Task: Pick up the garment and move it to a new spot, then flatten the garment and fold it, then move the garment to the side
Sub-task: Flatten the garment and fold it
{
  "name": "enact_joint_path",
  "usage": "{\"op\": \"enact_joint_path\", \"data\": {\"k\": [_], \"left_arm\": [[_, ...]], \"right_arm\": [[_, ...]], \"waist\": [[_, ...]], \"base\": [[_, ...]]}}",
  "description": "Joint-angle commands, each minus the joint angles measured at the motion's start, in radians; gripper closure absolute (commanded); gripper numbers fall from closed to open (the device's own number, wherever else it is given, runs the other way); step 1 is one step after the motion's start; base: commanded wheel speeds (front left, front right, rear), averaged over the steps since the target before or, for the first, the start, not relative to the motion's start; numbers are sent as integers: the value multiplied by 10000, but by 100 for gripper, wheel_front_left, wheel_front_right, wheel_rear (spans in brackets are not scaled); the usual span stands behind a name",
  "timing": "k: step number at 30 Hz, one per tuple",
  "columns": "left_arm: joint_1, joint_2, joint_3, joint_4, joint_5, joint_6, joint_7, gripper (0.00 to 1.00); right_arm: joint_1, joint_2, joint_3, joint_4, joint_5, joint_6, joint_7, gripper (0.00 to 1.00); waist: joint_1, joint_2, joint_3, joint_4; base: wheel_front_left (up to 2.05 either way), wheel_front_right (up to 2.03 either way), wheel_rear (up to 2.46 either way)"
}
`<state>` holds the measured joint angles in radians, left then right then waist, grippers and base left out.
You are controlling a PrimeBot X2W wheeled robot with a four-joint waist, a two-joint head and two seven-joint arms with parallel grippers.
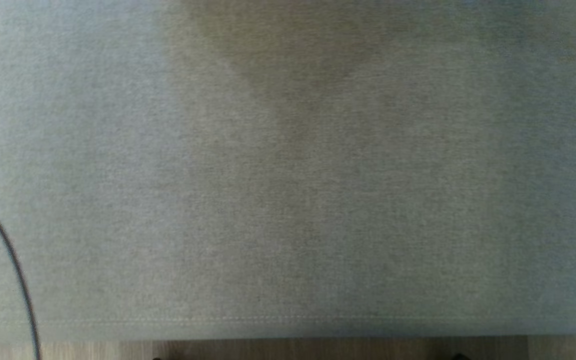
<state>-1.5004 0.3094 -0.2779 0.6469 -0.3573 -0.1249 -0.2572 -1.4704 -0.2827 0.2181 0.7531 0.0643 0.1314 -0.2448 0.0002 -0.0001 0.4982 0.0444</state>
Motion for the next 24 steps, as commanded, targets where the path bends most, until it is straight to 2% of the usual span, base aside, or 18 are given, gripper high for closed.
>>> {"op": "enact_joint_path", "data": {"k": [1, 7, 11, 16, 20, 24], "left_arm": [[545, 557, -142, -523, -98, -55, -37, 100], [3276, 961, -1025, -1585, 28, -56, -42, 100], [4951, 1354, -1313, -2080, 343, -56, -43, 100], [6965, 1779, -1274, -2417, 564, -57, -44, 100], [8012, 1911, -1301, -2469, 496, -57, -44, 100], [9181, 2236, -1971, -2221, 173, -57, -44, 100]], "right_arm": [[781, 248, -34, 57, 219, -7, -110, 100], [3073, 271, 775, 707, 1227, -7, -162, 100], [4236, 33, 1853, 1150, 2138, -7, -44, 100], [5179, -389, 3275, 1321, 3359, -7, 588, 100], [5641, -785, 4062, 1316, 4016, -7, 1049, 100], [6215, -1218, 5032, 1184, 4872, -7, 1719, 100]], "waist": [[-2, 1, 89, 177], [-2, 1, -311, 272], [-2, 1, -837, 249], [-2, 1, -1537, 142], [-2, 1, -1950, 170], [-2, 1, -2481, 157]], "base": [[0, 0, 0], [0, 0, 0], [0, 0, 0], [0, 0, 0], [0, 0, 0], [0, 0, 0]]}}
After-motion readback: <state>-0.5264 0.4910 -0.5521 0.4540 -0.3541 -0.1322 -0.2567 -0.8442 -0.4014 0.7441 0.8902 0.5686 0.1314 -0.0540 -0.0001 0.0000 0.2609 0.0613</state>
